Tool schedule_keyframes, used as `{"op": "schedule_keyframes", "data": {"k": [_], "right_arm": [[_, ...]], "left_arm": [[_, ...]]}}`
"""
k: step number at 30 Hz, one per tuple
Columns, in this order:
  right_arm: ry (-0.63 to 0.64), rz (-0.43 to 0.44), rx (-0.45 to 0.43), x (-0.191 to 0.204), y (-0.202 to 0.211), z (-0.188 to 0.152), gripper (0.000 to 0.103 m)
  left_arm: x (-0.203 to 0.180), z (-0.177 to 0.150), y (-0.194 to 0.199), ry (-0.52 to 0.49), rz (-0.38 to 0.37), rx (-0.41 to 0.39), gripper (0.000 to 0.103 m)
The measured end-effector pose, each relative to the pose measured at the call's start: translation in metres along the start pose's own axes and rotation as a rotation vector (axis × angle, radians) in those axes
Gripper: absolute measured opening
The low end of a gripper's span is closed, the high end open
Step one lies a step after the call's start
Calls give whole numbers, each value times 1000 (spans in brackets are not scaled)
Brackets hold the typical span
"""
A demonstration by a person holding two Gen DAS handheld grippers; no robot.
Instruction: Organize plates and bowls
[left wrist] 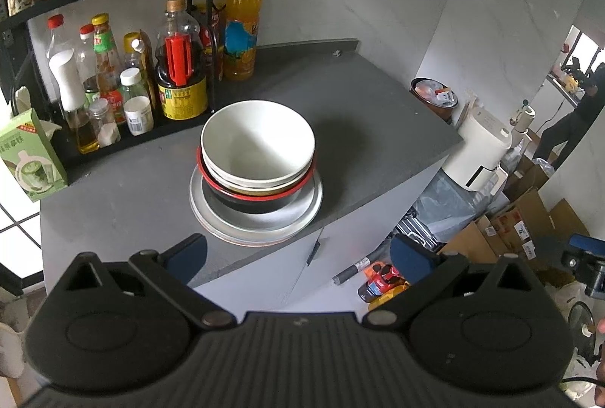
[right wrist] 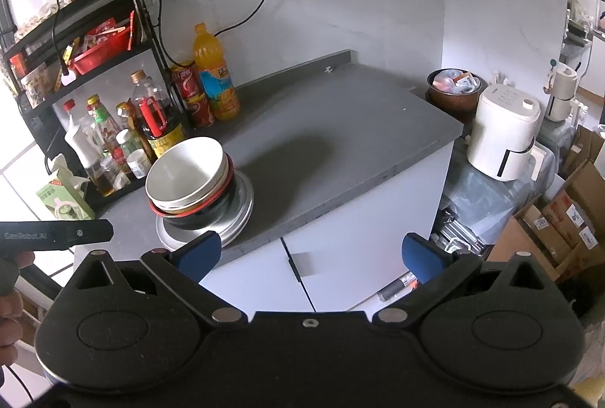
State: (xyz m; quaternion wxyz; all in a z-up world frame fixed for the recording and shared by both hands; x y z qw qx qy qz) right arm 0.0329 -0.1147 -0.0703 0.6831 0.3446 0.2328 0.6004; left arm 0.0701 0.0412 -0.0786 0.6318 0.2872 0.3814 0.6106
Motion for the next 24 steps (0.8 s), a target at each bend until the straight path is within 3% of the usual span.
{"op": "schedule_keyframes", "data": {"k": [24], "right_arm": [[-20, 4, 23, -10, 7, -6, 103]], "left_arm": [[-10, -5, 3, -3, 10, 32, 102]]}}
Point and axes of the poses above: each gripper's, at about its wrist camera, not at the fingertips, and y roughly against the way its jaws point, x to its left, z to its top, the point moved 10 cm from there along -y, roughly the way its jaws point, and after that the axes turned 9 degrees about x, right-handed, at the moved point
